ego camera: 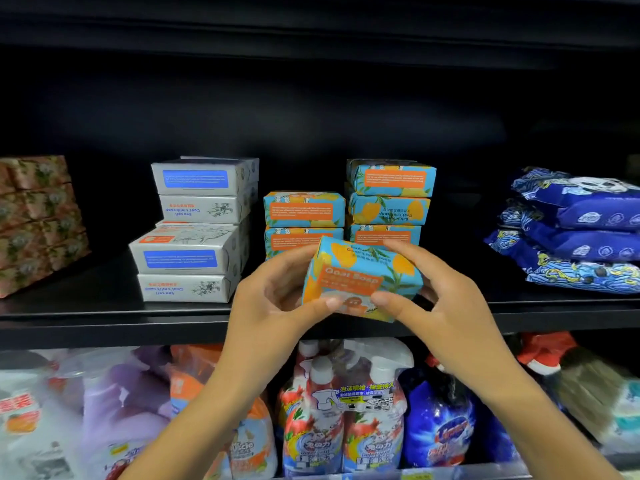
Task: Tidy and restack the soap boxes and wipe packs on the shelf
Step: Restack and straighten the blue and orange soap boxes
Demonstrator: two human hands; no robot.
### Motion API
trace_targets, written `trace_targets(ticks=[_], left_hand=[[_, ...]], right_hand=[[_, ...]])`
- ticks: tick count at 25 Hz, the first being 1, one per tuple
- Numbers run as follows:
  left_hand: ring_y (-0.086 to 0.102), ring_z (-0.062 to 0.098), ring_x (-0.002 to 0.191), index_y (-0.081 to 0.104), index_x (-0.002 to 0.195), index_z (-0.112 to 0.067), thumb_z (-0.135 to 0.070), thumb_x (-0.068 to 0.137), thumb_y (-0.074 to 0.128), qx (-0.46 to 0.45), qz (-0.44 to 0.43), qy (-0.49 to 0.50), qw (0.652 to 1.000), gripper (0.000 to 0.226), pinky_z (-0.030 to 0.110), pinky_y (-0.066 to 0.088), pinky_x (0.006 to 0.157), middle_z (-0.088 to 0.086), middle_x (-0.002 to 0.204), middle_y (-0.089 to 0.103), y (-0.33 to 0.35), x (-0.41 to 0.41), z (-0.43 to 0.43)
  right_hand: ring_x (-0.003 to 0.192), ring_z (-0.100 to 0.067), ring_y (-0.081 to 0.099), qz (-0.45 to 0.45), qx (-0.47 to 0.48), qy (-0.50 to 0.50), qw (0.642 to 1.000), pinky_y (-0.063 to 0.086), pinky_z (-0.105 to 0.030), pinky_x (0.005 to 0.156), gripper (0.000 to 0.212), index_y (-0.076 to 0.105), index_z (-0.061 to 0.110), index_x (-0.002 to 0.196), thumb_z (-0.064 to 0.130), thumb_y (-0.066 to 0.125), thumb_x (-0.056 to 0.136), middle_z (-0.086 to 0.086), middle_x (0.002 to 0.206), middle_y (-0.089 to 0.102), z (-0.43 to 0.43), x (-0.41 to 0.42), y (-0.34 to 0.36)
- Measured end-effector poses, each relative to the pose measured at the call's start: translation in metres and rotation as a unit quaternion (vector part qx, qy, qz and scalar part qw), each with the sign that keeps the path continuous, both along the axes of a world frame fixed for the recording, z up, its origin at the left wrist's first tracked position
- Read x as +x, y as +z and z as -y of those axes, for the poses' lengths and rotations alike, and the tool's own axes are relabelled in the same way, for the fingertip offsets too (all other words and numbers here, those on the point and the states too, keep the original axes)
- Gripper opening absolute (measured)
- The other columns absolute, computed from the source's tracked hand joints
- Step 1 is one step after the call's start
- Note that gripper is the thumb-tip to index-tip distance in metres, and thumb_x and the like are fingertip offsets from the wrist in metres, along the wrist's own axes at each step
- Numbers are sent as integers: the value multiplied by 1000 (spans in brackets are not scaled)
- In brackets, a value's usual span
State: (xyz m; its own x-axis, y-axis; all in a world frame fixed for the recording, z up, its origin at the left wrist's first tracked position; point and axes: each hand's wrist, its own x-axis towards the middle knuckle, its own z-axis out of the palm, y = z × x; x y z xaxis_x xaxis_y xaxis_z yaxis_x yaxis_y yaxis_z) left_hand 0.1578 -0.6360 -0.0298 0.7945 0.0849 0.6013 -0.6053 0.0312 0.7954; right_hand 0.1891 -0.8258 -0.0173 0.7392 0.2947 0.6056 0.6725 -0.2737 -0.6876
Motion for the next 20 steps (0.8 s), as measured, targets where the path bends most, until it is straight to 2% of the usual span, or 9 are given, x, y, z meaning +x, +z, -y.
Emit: trace_targets(ticks=[2,4,6,8,11,13,15,17,20], left_hand=[[66,16,103,63,111,-10,-3,62,82,5,8,-3,1000,53,20,52,80,3,109,71,1,0,-1],[67,14,102,62,112,-14,-15,56,90,1,-23,-31,999,63,20,52,77,1,110,71,4,0,-2],[68,13,98,62,113,-17,-31,43,89,-2,-66,-57,996,76,20,53,76,-2,106,72,5,0,-1],[69,10,92,63,107,-16,-25,43,87,21,-65,-57,996,69,18,52,73,-5,100,73,6,2,-1],[68,8,92,61,104,-16,-9,46,87,49,-43,-53,996,64,16,52,73,-6,99,73,10,1,-2],[66,8,100,58,109,-17,-9,49,90,84,-14,-42,995,69,18,52,77,-5,106,70,13,0,-5],[62,9,106,55,114,-19,-11,52,89,138,16,-19,990,71,21,53,81,-7,111,65,15,-2,-5],[59,11,112,54,116,-26,-14,56,87,196,46,2,979,70,25,52,86,-12,117,59,14,-4,-3],[49,9,124,53,119,-31,-17,63,82,256,104,48,960,64,30,48,96,-17,129,52,12,-6,1]], right_hand=[[100,1,59,52,15,-5,999,47,-13,81,42,60,29,108,39,73,70,19,103,64,-2,-5,2],[100,0,58,146,8,-35,989,44,-8,81,34,62,23,102,22,78,71,15,103,64,-2,-8,0],[108,-3,56,238,-4,-50,970,43,-13,90,37,61,16,102,1,71,69,9,109,62,-2,-10,-5],[117,-11,53,271,-16,-46,961,44,-24,97,46,57,15,103,-12,64,67,5,115,59,-3,-10,-8],[127,-7,43,207,-50,-53,976,41,-25,101,58,51,23,114,-4,76,68,9,132,49,-1,-8,-9],[126,-2,44,53,-42,-6,998,43,-24,99,81,42,32,131,16,85,63,17,136,46,3,-7,-4],[116,1,53,-90,20,72,993,49,-22,90,98,36,34,138,32,86,53,19,127,54,5,-4,-1],[106,1,59,-138,80,89,983,52,-17,80,95,44,27,133,36,82,47,16,116,63,8,2,0],[95,-2,65,-119,100,90,984,52,-15,70,68,61,27,112,34,80,47,17,101,69,9,3,5]])
